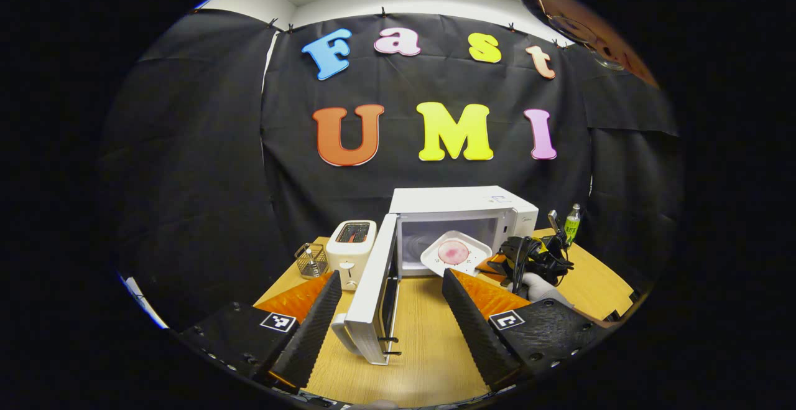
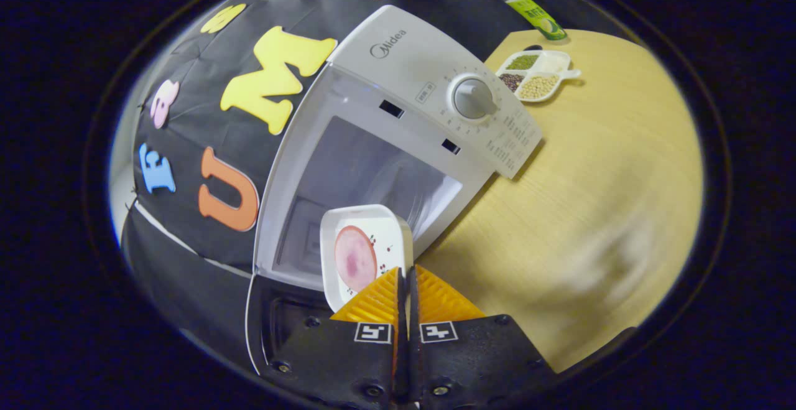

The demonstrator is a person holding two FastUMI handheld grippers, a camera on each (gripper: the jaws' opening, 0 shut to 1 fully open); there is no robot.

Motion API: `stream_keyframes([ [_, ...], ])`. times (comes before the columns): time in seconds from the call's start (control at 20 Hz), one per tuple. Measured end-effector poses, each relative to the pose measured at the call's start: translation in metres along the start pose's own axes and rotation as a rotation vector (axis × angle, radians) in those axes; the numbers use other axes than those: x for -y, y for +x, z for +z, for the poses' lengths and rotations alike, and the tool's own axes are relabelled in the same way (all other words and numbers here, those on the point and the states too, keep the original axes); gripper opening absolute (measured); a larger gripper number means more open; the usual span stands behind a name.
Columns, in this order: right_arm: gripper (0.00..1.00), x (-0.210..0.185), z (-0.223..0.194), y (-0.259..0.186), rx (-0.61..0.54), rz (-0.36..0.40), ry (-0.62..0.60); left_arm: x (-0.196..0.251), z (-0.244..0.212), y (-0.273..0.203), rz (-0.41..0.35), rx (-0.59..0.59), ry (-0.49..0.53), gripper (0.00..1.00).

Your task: Open the microwave oven with the left hand, put the food in, and close the microwave oven.

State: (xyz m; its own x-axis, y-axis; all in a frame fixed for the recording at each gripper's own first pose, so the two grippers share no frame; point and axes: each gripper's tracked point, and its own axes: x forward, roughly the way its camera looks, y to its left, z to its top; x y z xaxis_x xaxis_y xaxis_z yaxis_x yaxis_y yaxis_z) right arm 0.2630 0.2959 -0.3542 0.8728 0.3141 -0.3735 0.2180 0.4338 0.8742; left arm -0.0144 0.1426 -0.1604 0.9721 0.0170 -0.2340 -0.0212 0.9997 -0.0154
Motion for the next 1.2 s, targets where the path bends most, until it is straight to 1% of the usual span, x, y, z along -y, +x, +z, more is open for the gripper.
stream_keyframes([
  [0.05, 0.0, -0.007, -0.002, 0.011, 0.028, 0.019, 0.046, -0.006, -0.004, 0.001, 0.015, -0.013, 0.003, 0.97],
  [0.1, 0.04, -0.01, -0.005, 0.02, 0.059, 0.028, 0.074, -0.012, -0.007, 0.001, 0.031, -0.019, 0.012, 0.96],
  [0.25, 0.04, -0.005, -0.006, 0.052, 0.12, -0.009, 0.14, -0.023, -0.013, 0.003, 0.062, -0.039, 0.024, 0.96],
  [0.3, 0.0, -0.002, -0.004, 0.062, 0.138, -0.024, 0.172, -0.025, -0.012, 0.006, 0.066, -0.038, 0.028, 0.97],
  [0.35, 0.04, -0.002, -0.002, 0.07, 0.155, -0.031, 0.196, -0.026, -0.011, 0.009, 0.072, -0.041, 0.031, 0.96],
  [0.5, 0.04, -0.012, 0.001, 0.092, 0.192, -0.011, 0.225, -0.029, -0.017, 0.017, 0.077, -0.052, 0.051, 0.96],
  [0.6, 0.04, -0.012, 0.008, 0.103, 0.221, -0.023, 0.226, -0.029, -0.022, 0.018, 0.075, -0.067, 0.045, 0.96],
  [0.65, 0.0, -0.009, 0.012, 0.106, 0.236, -0.04, 0.215, -0.028, -0.025, 0.019, 0.075, -0.072, 0.046, 0.96],
  [0.7, 0.04, -0.006, 0.015, 0.109, 0.25, -0.051, 0.217, -0.03, -0.024, 0.021, 0.077, -0.076, 0.048, 0.97],
  [0.8, 0.04, -0.003, 0.017, 0.112, 0.256, -0.058, 0.244, -0.029, -0.022, 0.022, 0.078, -0.069, 0.051, 0.97],
  [0.85, 0.0, -0.001, 0.018, 0.114, 0.26, -0.052, 0.254, -0.029, -0.021, 0.022, 0.076, -0.067, 0.048, 0.97],
  [0.9, 0.0, -0.002, 0.018, 0.115, 0.259, -0.039, 0.251, -0.028, -0.019, 0.022, 0.07, -0.066, 0.047, 0.97],
  [0.95, 0.11, -0.005, 0.019, 0.116, 0.253, -0.015, 0.246, -0.028, -0.018, 0.023, 0.07, -0.061, 0.05, 0.97],
  [1.0, 0.04, -0.012, 0.021, 0.114, 0.252, 0.023, 0.232, -0.027, -0.018, 0.023, 0.067, -0.058, 0.052, 0.97],
  [1.05, 0.23, -0.019, 0.022, 0.11, 0.248, 0.061, 0.204, -0.026, -0.018, 0.023, 0.066, -0.059, 0.051, 0.96],
  [1.1, 0.4, -0.023, 0.022, 0.104, 0.243, 0.069, 0.164, -0.025, -0.016, 0.023, 0.064, -0.054, 0.05, 0.97],
  [1.15, 0.57, -0.022, 0.024, 0.095, 0.247, 0.051, 0.116, -0.024, -0.013, 0.022, 0.063, -0.046, 0.05, 0.97],
  [1.2, 0.77, -0.023, 0.025, 0.084, 0.259, 0.039, 0.066, -0.024, -0.012, 0.022, 0.061, -0.043, 0.047, 0.96],
])
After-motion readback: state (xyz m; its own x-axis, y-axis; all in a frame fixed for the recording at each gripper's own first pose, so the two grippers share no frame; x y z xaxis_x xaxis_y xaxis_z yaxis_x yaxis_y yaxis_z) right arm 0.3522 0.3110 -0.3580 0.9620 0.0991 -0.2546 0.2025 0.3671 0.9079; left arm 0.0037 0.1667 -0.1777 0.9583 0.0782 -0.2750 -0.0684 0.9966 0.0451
